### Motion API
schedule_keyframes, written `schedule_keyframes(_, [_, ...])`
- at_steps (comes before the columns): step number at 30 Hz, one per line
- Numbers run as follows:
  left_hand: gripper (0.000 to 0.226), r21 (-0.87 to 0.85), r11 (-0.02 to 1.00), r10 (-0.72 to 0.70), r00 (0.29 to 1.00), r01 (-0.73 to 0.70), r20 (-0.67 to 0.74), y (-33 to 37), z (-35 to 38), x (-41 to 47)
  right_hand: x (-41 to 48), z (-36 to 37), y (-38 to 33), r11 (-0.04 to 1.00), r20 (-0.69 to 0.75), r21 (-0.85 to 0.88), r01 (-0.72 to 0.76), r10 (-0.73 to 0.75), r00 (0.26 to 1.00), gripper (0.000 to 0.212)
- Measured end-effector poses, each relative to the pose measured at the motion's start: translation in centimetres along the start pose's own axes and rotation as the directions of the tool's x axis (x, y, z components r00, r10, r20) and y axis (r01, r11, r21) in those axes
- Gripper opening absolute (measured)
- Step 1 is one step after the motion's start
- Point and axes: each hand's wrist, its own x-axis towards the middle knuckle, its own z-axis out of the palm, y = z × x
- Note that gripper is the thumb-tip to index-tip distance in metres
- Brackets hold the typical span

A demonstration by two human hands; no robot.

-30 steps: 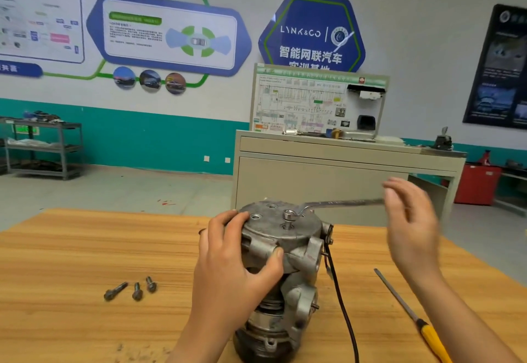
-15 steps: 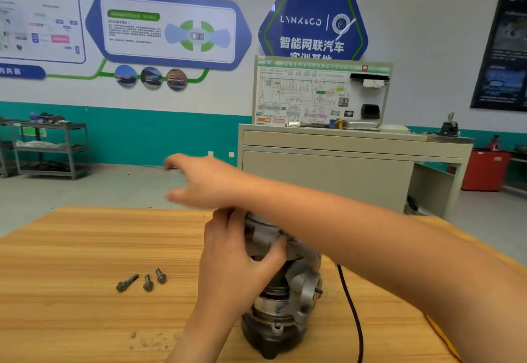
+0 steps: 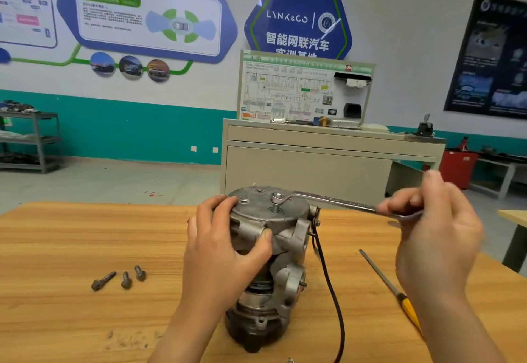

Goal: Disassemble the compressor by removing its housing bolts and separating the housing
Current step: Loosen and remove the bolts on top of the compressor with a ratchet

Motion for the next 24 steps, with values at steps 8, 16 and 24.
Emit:
schedule_keyframes(8, [0.085, 0.023, 1.000, -0.003, 1.000, 0.003, 0.020, 0.1, 0.0, -0.1, 9.4, 10.8, 7.9, 0.661, 0.350, -0.640, -0.393, 0.705, 0.616, 0.020])
schedule_keyframes(16, [0.081, 0.092, 0.995, -0.035, 0.997, 0.028, 0.068, 0.1, -0.1, -0.1, 3.1, 20.8, 2.2, 0.543, 0.780, -0.620, 0.567, 0.508, 0.365, 0.010])
schedule_keyframes(24, [0.034, 0.406, 0.914, -0.052, 0.989, -0.009, 0.138, 0.9, -0.8, 0.8, -6.5, 13.2, -5.0, 0.343, 0.891, -0.239, 0.908, -0.294, 0.346, 0.044])
